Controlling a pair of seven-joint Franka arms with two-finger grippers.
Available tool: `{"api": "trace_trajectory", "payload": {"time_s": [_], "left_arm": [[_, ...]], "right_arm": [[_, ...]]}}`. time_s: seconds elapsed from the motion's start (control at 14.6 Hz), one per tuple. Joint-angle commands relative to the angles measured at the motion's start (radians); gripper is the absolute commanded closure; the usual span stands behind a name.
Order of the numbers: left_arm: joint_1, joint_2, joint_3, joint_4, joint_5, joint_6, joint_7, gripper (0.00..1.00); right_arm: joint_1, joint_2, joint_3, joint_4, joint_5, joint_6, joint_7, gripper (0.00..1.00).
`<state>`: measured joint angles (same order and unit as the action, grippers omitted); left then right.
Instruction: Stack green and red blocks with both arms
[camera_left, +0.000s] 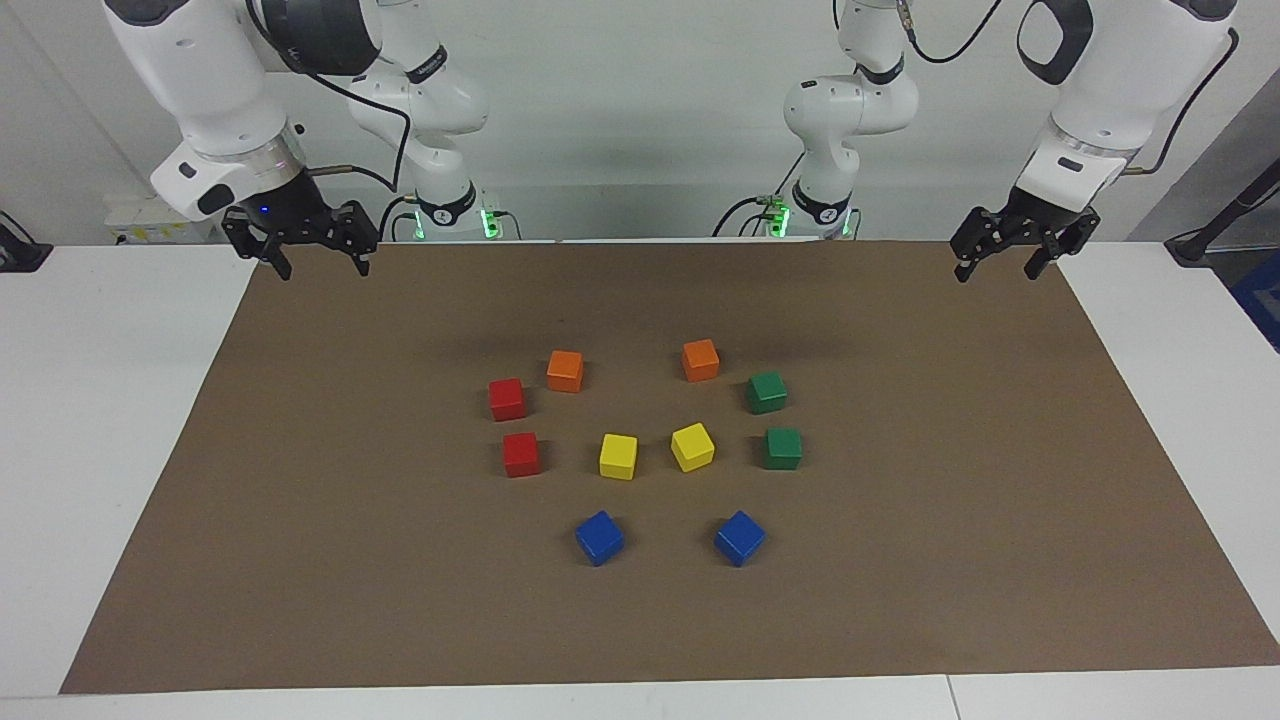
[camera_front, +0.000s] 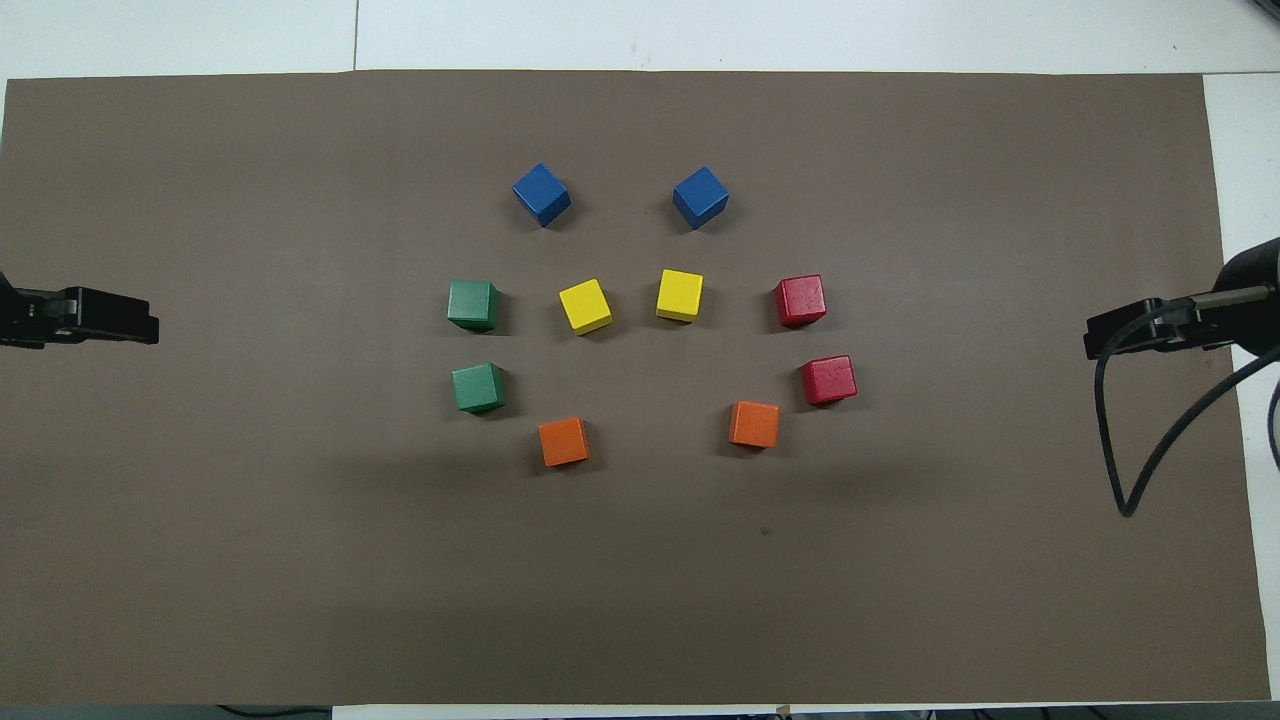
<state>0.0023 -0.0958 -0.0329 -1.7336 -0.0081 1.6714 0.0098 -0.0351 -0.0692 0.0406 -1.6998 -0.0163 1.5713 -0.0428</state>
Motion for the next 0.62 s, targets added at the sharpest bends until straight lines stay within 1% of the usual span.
{"api": "trace_trajectory", "payload": {"time_s": [0.0,0.34,0.55], "left_arm": [[-0.016,-0.034,0.005,-0.049,0.002,0.018,0.0,0.0],[-0.008,-0.038,0.005,-0.052,0.002,0.021,-0.001,0.0],[-0.018,-0.038,0.005,-0.055,0.002,0.044,0.001,0.0]], "right_arm": [[-0.016,-0.006,0.008,-0.004,0.007,-0.011,-0.008,0.0],[-0.016,-0.006,0.008,-0.004,0.007,-0.01,-0.008,0.0],[-0.014,-0.008,0.008,-0.006,0.007,-0.011,-0.008,0.0]]}}
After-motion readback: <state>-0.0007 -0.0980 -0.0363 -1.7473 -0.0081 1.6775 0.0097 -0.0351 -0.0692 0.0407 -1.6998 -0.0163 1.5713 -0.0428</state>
